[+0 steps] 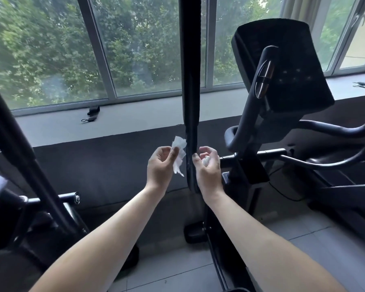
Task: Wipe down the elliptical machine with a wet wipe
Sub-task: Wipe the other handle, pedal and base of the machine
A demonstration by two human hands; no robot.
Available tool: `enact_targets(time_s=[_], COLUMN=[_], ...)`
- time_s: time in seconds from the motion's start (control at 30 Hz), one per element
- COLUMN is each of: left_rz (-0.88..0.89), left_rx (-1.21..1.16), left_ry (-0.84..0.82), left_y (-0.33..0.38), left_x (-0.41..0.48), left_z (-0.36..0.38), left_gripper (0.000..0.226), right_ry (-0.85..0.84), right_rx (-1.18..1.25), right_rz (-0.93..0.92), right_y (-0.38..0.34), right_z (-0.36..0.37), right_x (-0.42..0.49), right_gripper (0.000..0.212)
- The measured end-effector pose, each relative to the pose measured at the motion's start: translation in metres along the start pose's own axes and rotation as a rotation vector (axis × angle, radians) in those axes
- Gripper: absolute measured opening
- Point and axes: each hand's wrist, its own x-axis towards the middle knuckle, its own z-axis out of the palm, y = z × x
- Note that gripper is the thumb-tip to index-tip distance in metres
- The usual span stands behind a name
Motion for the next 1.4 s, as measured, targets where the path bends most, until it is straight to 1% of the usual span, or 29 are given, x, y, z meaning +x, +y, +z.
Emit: enact_targets(time_s=[0.07,0.1,0.13,0.2,0.23,0.33,0.47,0.57,0.67,0.73,0.77,0.83,0.9,0.93,1.03,1.1,1.27,1.4], left_rz=[-0.032,-0.04,-0.042,-0.056,-0.064,-0.044,-0.027,-0.091,-0.177,-0.207,-0.226,-0.244,-0.235,-0.228,-0.236,-0.24,-0.259,-0.154], left_rx=[-0.002,-0.004,-0.013,-0.026,-0.019,0.06,0.114,0.091,0.051,-0.033,-0.084,-0.135,-0.083,-0.043,-0.015,-0.014,-0.002,0.137], left_ry=[-0.03,-0.042,-0.068,-0.149,-0.176,-0.169,-0.144,-0.149,-0.17,-0.198,-0.224,-0.301,-0.367,-0.375,-0.292,-0.254,-0.146,-0.11], left_y=[-0.003,-0.004,-0.005,-0.006,-0.007,-0.016,-0.025,-0.031,-0.036,-0.036,-0.033,-0.031,-0.034,-0.036,-0.042,-0.042,-0.047,-0.045], left_x=[-0.003,-0.006,-0.009,-0.016,-0.019,-0.021,-0.019,-0.015,-0.017,-0.021,-0.024,-0.026,-0.025,-0.023,-0.019,-0.019,-0.018,-0.021], left_z=[-0.001,-0.003,-0.005,-0.009,-0.011,-0.022,-0.038,-0.046,-0.051,-0.051,-0.051,-0.05,-0.052,-0.053,-0.056,-0.055,-0.055,-0.052], left_gripper=[0.027,0.027,0.027,0.026,0.026,0.025,0.023,0.016,0.016,0.014,0.017,0.033,0.044,0.042,0.022,0.015,0.015,0.018], right_ry=[0.079,0.07,0.026,-0.073,-0.091,-0.076,-0.124,-0.158,-0.158,-0.141,-0.13,-0.124,-0.143,-0.15,-0.148,-0.135,-0.079,-0.027], right_rx=[-0.069,-0.09,-0.118,-0.138,-0.129,-0.102,0.001,0.069,0.083,0.102,0.113,0.132,0.154,0.163,0.166,0.174,0.163,0.185], right_rz=[-0.096,-0.132,-0.139,-0.133,-0.123,-0.056,0.069,0.133,0.182,0.207,0.214,0.225,0.241,0.244,0.239,0.237,0.226,0.222], right_y=[0.006,0.01,0.011,0.015,0.017,0.023,0.024,0.025,0.031,0.032,0.031,0.031,0.032,0.033,0.033,0.032,0.033,0.03], right_z=[0.0,0.0,0.0,0.002,0.004,0.011,0.012,0.013,0.016,0.019,0.02,0.021,0.023,0.024,0.024,0.024,0.025,0.024], right_x=[-0.01,-0.014,-0.02,-0.028,-0.03,-0.032,-0.031,-0.031,-0.03,-0.032,-0.033,-0.034,-0.034,-0.034,-0.034,-0.035,-0.037,-0.038], right_gripper=[0.015,0.013,0.012,0.017,0.017,0.006,0.009,0.007,0.006,0.008,0.009,0.012,0.012,0.012,0.011,0.011,0.014,0.015])
